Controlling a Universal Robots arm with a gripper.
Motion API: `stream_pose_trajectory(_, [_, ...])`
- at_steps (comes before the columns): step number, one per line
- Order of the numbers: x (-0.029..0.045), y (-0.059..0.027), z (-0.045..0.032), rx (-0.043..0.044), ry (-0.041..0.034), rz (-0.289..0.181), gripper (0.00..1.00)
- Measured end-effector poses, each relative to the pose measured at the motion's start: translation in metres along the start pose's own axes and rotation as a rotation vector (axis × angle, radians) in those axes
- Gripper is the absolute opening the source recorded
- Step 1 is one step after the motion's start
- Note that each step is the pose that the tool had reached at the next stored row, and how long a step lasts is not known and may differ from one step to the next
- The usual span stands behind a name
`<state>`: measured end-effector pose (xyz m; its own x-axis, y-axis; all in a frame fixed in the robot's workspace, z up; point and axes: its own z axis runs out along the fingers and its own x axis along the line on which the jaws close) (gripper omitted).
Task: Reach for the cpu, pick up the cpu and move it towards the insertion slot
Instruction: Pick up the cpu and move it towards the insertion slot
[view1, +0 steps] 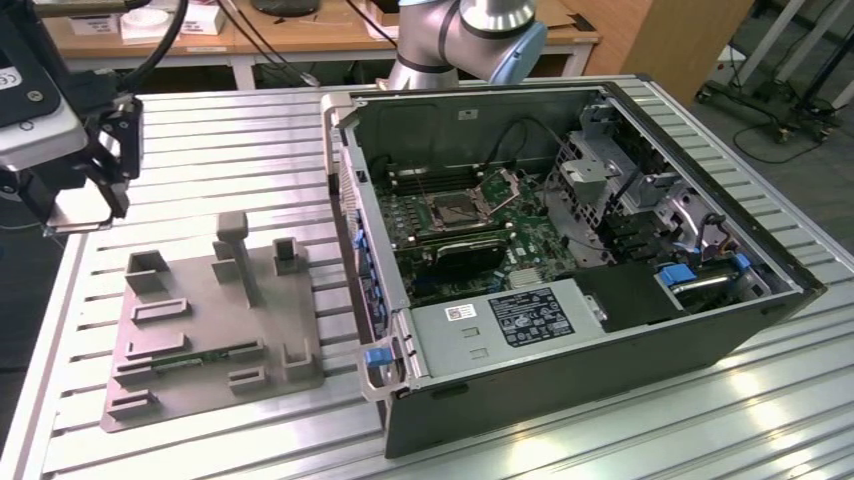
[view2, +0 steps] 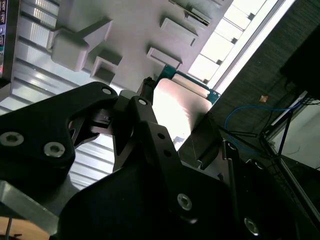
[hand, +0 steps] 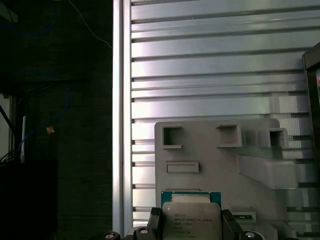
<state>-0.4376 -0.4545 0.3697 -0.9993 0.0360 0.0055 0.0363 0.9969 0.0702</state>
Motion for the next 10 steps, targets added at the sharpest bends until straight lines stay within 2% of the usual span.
stream_pose_trajectory(10, [0.0,0.0006,-0.0085,0.0,0.0,0.0,0.54])
